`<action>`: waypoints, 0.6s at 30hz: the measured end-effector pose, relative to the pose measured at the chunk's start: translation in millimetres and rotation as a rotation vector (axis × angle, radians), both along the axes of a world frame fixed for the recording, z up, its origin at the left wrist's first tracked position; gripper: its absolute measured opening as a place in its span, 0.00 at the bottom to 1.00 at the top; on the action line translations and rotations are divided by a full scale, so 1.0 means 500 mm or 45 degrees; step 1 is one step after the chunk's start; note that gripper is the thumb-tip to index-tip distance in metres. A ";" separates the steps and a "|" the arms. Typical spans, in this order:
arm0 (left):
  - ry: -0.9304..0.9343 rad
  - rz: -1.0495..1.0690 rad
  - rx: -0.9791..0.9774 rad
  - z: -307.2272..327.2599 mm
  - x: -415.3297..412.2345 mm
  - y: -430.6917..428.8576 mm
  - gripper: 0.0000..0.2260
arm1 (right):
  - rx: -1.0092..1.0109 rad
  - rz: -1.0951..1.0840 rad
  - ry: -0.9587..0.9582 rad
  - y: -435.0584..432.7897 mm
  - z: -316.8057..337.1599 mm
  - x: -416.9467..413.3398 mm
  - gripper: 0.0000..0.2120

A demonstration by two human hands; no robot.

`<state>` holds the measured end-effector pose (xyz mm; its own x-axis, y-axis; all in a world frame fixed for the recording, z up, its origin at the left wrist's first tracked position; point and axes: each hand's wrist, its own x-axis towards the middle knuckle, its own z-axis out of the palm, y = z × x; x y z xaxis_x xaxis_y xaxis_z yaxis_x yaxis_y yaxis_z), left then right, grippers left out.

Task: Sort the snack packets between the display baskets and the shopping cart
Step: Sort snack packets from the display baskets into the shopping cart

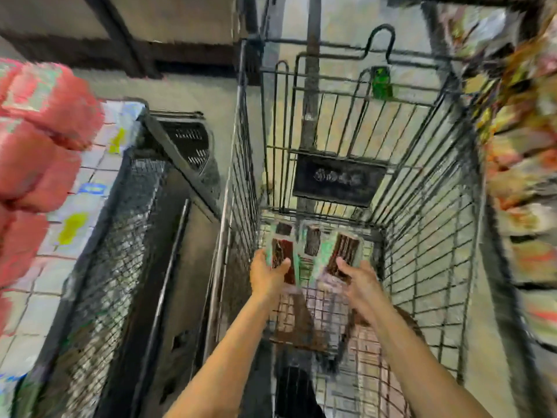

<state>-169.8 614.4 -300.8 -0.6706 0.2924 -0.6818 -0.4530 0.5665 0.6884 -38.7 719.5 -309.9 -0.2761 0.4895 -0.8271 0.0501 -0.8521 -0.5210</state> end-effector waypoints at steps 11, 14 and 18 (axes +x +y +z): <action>0.263 -0.249 -0.174 -0.365 -0.142 0.183 0.23 | 0.511 0.530 -0.507 0.148 -0.354 -0.186 0.20; 0.433 -0.426 -0.253 -0.421 -0.156 0.187 0.22 | 0.789 0.783 -0.721 0.145 -0.396 -0.199 0.25; 0.469 -0.539 -0.359 -0.469 -0.157 0.171 0.29 | 0.867 0.787 -0.708 0.123 -0.426 -0.187 0.30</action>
